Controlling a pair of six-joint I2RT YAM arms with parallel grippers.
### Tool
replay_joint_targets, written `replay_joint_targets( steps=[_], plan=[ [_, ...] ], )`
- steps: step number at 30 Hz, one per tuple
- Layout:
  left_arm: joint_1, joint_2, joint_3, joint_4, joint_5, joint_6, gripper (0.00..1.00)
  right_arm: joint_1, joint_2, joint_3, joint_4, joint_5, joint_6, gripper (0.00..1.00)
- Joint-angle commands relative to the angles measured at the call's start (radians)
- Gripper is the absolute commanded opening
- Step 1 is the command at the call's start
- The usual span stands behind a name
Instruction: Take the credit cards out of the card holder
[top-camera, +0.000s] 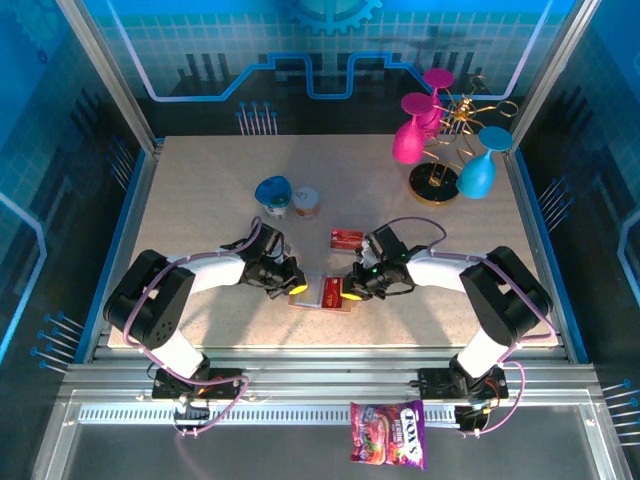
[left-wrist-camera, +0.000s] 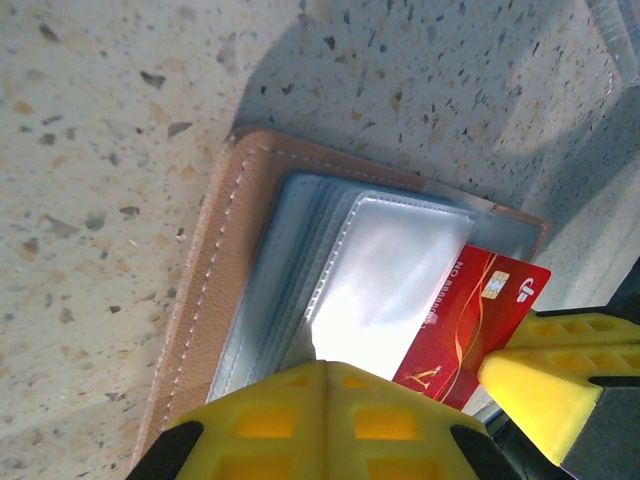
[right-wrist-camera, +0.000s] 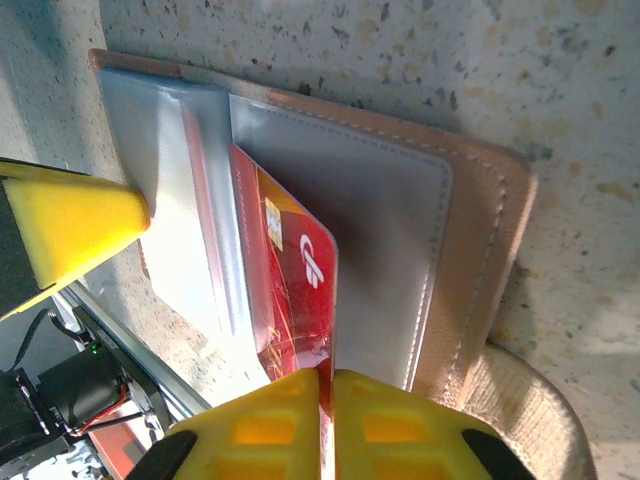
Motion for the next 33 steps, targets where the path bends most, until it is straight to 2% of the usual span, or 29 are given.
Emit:
replay_joint_targets(
  steps=[1,11,19,26,33],
  plan=[
    [-0.004,0.008,0.019,-0.052,-0.026,0.026,0.06,-0.002,-0.015,0.023,0.011,-0.02,0.02,0.14],
    [-0.005,0.005,0.023,-0.053,-0.023,0.026,0.07,0.019,-0.003,0.054,-0.01,-0.017,0.026,0.14],
    [-0.005,-0.026,0.021,-0.061,-0.029,0.022,0.09,0.036,0.025,0.102,-0.046,0.001,0.009,0.09],
    [-0.002,-0.077,0.016,-0.081,-0.059,0.022,0.21,0.044,0.043,0.158,-0.102,0.023,-0.02,0.07],
    [0.012,-0.129,0.004,-0.119,-0.105,0.035,0.27,0.05,0.057,0.19,-0.134,0.03,-0.038,0.06]
  ],
)
